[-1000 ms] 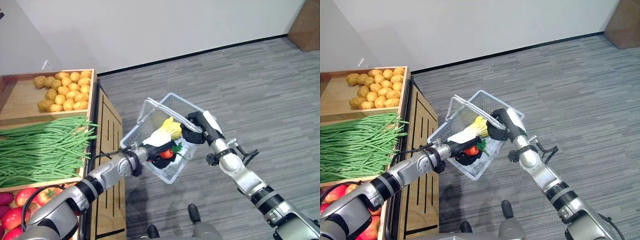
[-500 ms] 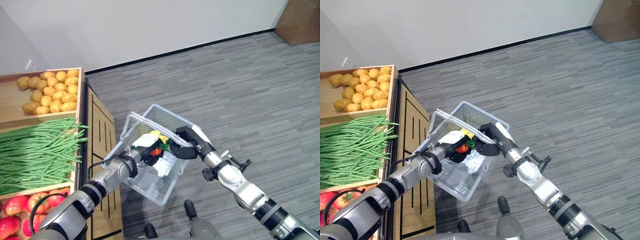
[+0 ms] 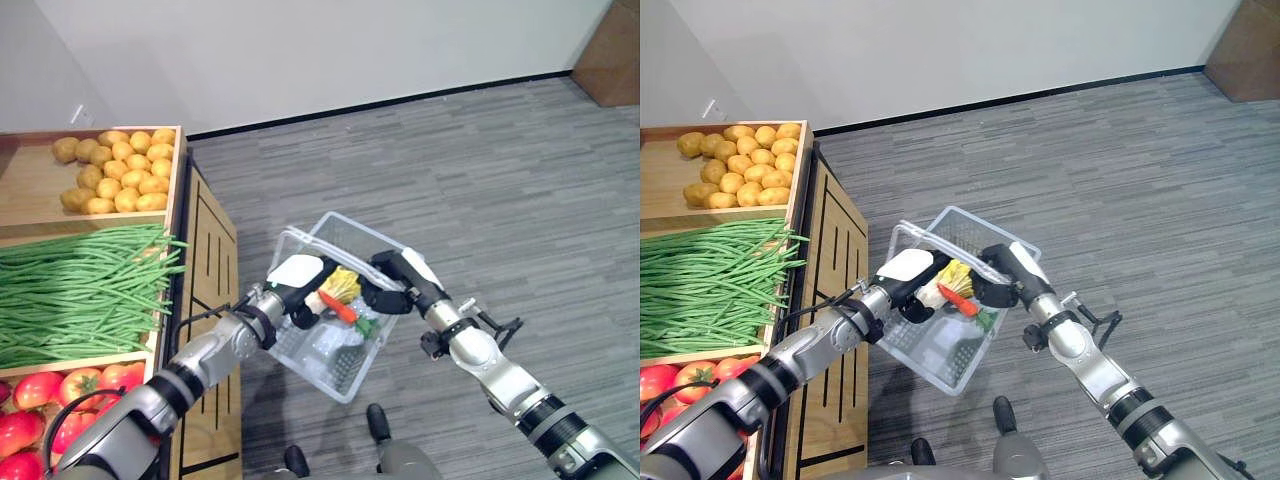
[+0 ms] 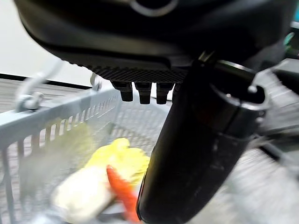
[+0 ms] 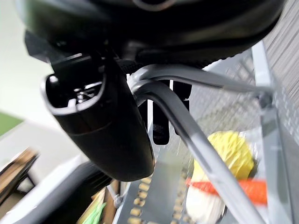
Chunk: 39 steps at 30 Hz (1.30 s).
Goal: Get the vegetables into the basket
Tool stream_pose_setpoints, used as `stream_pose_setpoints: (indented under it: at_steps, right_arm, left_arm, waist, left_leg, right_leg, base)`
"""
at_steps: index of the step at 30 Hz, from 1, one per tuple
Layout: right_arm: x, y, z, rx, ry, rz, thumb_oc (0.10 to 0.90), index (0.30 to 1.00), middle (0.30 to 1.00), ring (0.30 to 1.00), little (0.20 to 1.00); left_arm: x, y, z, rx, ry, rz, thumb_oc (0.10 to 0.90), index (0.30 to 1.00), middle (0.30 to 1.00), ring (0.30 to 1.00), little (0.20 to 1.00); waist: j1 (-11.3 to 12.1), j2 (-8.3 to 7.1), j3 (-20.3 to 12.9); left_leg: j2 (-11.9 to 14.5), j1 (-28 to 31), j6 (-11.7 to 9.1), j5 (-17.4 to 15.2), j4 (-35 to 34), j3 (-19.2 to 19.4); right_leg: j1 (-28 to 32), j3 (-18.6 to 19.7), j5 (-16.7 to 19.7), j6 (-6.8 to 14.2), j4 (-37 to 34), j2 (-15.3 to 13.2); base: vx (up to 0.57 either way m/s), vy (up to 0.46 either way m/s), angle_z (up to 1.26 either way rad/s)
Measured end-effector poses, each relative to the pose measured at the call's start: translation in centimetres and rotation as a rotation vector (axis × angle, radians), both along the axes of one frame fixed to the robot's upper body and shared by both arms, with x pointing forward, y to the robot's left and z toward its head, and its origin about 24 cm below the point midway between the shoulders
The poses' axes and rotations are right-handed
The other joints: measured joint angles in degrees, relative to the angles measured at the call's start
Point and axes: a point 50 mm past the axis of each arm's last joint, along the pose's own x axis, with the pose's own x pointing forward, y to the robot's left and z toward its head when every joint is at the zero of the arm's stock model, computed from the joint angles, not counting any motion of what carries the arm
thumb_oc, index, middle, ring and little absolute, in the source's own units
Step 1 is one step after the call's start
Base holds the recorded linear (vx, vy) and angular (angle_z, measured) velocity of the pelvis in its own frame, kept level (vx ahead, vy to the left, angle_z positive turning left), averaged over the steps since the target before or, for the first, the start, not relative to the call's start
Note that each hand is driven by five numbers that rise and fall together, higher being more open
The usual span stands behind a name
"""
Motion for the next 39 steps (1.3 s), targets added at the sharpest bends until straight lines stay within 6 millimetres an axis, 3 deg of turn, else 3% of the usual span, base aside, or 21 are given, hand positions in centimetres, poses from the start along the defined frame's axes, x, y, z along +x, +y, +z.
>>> stream_pose_setpoints:
  at_steps: [6,12,14,17,21,23,27,30,34,35,37,38,39]
  right_arm:
    - [-0.9,-3.4,-4.2,-0.054,0.135,-0.227,0.4,0.3,0.3,0.3,0.3]
    - [-2.6,-6.1,-7.3,-0.135,0.275,-0.37,0.4,0.3,0.3,0.3,0.3]
    - [-3.6,-7.3,-8.5,-0.162,0.338,-0.428,0.4,0.3,0.3,0.3,0.3]
    - [-6.3,-9.6,-10.8,-0.208,0.476,-0.535,0.4,0.3,0.3,0.3,0.3]
    - [-9.4,-11.2,-12.9,-0.235,0.615,-0.629,0.4,0.3,0.3,0.3,0.3]
    - [-10.3,-11.7,-13.2,-0.239,0.648,-0.662,0.4,0.3,0.3,0.3,0.3]
    - [-12.2,-12.4,-14.0,-0.245,0.725,-0.721,0.4,0.3,0.3,0.3,0.3]
    - [-14.1,-12.3,-15.1,-0.219,0.813,-0.761,0.4,0.3,0.3,0.3,0.3]
    - [-16.0,-12.6,-15.7,-0.24,0.884,-0.776,0.4,0.3,0.3,0.3,0.3]
    - [-18.1,-13.2,-16.0,-0.207,0.927,-0.848,0.4,0.3,0.3,0.3,0.3]
    - [-19.1,-13.4,-16.1,-0.188,0.953,-0.894,0.4,0.3,0.3,0.3,0.3]
    - [-19.8,-13.5,-16.2,-0.175,0.967,-0.92,0.816,0.882,0.882,0.882,0.882]
    - [-20.2,-13.5,-16.3,-0.175,0.977,-0.923,0.9,1.0,1.0,1.0,1.0]
  left_arm:
    - [-2.7,-0.8,2.1,-0.259,0.17,-0.12,0.9,1.0,1.0,1.0,1.0]
    - [-4.1,1.1,0.6,-0.478,0.49,-0.059,0.9,1.0,1.0,1.0,1.0]
    - [-4.8,1.9,-0.7,-0.556,0.587,-0.002,0.9,1.0,1.0,1.0,1.0]
    - [-6.2,4.3,-4.5,-0.651,0.773,0.187,0.9,1.0,1.0,1.0,1.0]
    - [-8.9,8.1,-11.8,-0.589,0.991,0.52,0.9,1.0,1.0,1.0,1.0]
    - [-10.7,9.3,-13.5,-0.522,1.057,0.615,0.9,1.0,1.0,1.0,1.0]
    - [-13.6,9.9,-16.5,-0.441,1.135,0.732,0.9,1.0,1.0,1.0,1.0]
    - [-17.4,8.8,-20.8,-0.399,1.266,0.985,0.9,1.0,1.0,1.0,1.0]
    - [-18.8,9.1,-21.9,-0.331,1.287,1.164,0.9,1.0,1.0,1.0,1.0]
    - [-18.8,9.2,-21.9,-0.304,1.268,1.161,0.9,1.0,1.0,1.0,1.0]
    - [-18.8,9.1,-21.9,-0.288,1.258,1.164,0.9,1.0,1.0,1.0,1.0]
    - [-18.6,9.1,-21.8,-0.266,1.231,1.151,0.9,1.0,1.0,1.0,1.0]
    - [-18.6,9.3,-21.8,-0.259,1.218,1.18,0.9,1.0,1.0,1.0,1.0]
  waist:
    - [1.66,0.0,0.0]
    - [1.84,0.0,-0.02]
    - [1.88,0.02,-0.03]
    - [2.9,0.13,-0.24]
    - [3.42,0.14,-1.48]
    - [3.69,-0.07,-1.54]
    - [4.29,-0.31,-2.79]
    - [4.39,-0.56,-5.13]
    - [4.35,-0.84,-5.73]
    - [4.39,-0.91,-6.03]
    - [4.29,-0.89,-6.1]
    - [4.3,-0.91,-6.13]
    - [4.23,-1.06,-6.2]
  left_leg:
    - [-0.26,0.38,-0.1,0.07,0.0,-1.43]
    - [-0.31,0.43,-0.13,0.14,0.0,-2.34]
    - [-0.26,0.67,-0.14,0.14,0.0,-2.89]
    - [-0.18,0.76,-0.22,0.2,0.0,-3.53]
    - [-0.16,0.66,-0.25,0.33,-0.01,-4.59]
    - [-0.11,0.38,-0.3,0.38,-0.01,-4.75]
    - [-0.2,-0.17,-0.3,0.52,-0.01,-5.99]
    - [-0.14,-0.51,-0.33,0.48,0.0,-6.4]
    - [-0.04,-1.23,-0.38,0.52,0.02,-6.62]
    - [0.01,-1.15,-0.42,0.38,0.01,-6.7]
    - [0.02,-1.06,-0.39,0.31,0.01,-6.64]
    - [0.09,-0.87,-0.43,0.2,0.01,-6.57]
    - [0.19,-0.79,-0.46,0.19,0.02,-6.35]
  right_leg:
    - [1.08,-1.41,-0.33,0.02,0.0,-0.5]
    - [1.42,-1.92,-0.37,-0.03,0.0,-0.61]
    - [1.97,-2.42,-0.61,-0.18,0.0,-0.63]
    - [2.29,-3.05,-0.85,-0.23,-0.03,-0.64]
    - [2.77,-4.1,-1.43,-0.37,-0.11,-0.74]
    - [2.73,-4.46,-1.44,-0.41,-0.27,-0.75]
    - [2.63,-5.36,-1.57,-0.51,-0.18,-0.94]
    - [2.62,-5.98,-2.48,-0.17,-0.28,-0.96]
    - [2.06,-6.26,-2.48,-0.21,-0.06,-0.88]
    - [2.2,-6.26,-2.6,-0.26,-0.03,-0.82]
    - [2.18,-6.19,-2.6,-0.26,-0.03,-0.78]
    - [2.29,-6.1,-2.62,-0.28,-0.07,-0.69]
    - [2.29,-5.98,-2.63,-0.29,-0.07,-0.57]
  base:
    - [0.0,0.002,0.12]
    - [-0.01,-0.01,0.05]
    - [-0.01,-0.017,0.13]
    - [-0.01,-0.02,0.11]
    - [-0.02,-0.02,0.13]
    - [-0.02,-0.018,0.09]
    - [-0.01,-0.015,0.13]
    - [-0.01,-0.021,0.13]
    - [0.01,-0.025,0.04]
    - [0.04,-0.033,0.0]
    - [0.03,-0.025,-0.05]
    - [0.02,-0.025,-0.08]
    - [0.01,-0.028,-0.05]
